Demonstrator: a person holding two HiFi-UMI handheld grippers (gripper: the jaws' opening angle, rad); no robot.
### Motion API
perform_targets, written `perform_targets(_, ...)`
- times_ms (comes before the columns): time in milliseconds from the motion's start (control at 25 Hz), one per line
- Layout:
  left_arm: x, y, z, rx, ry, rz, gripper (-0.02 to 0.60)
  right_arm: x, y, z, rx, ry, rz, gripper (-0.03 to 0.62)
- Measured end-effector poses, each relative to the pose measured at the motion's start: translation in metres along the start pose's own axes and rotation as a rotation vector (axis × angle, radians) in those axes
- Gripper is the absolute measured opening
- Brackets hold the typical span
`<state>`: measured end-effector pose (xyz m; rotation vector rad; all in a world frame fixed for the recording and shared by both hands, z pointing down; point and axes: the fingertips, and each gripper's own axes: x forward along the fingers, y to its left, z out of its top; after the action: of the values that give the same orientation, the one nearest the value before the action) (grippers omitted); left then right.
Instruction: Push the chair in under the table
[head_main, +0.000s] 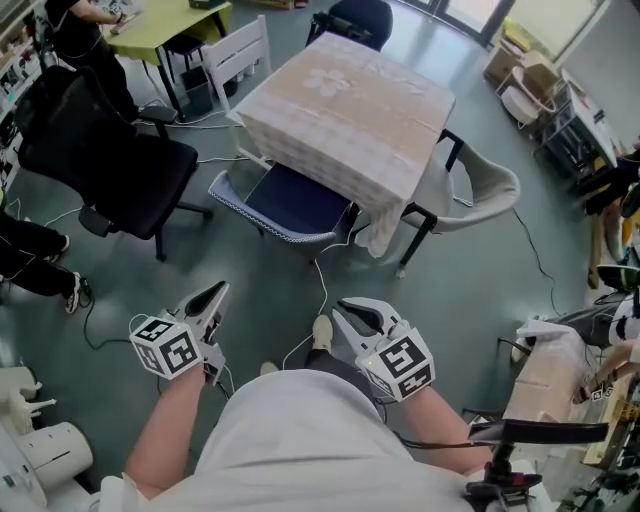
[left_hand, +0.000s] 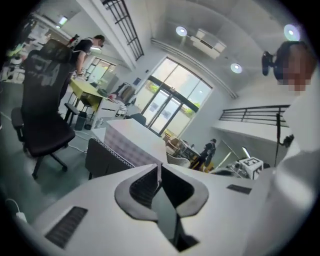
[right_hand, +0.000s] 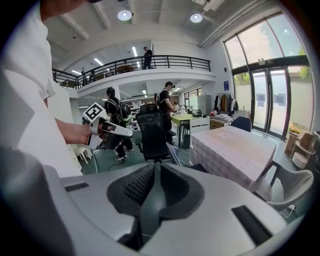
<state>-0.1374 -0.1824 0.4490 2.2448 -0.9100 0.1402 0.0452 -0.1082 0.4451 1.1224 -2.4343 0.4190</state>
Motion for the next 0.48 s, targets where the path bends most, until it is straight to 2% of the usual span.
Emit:
perform_targets(80, -0.018, -0.02, -0.013, 0.061, 0.035, -0.064, 0.011, -0.001, 0.02, 0.004, -0.018, -0.007, 0.005, 0.039)
perform_targets(200, -0.044, -0.043, -0.03, 0.105, 0.07, -0.146, 0.011, -0.004, 0.05, 0.005, -0.039, -0.008, 0.008, 0.031)
perform_targets(480, -0.099, -0.071, -0.059, 0.224, 0.13, -0.223, 0.009, -0.004, 0.115, 0.004, -0.068, -0.016, 0.018, 0.023)
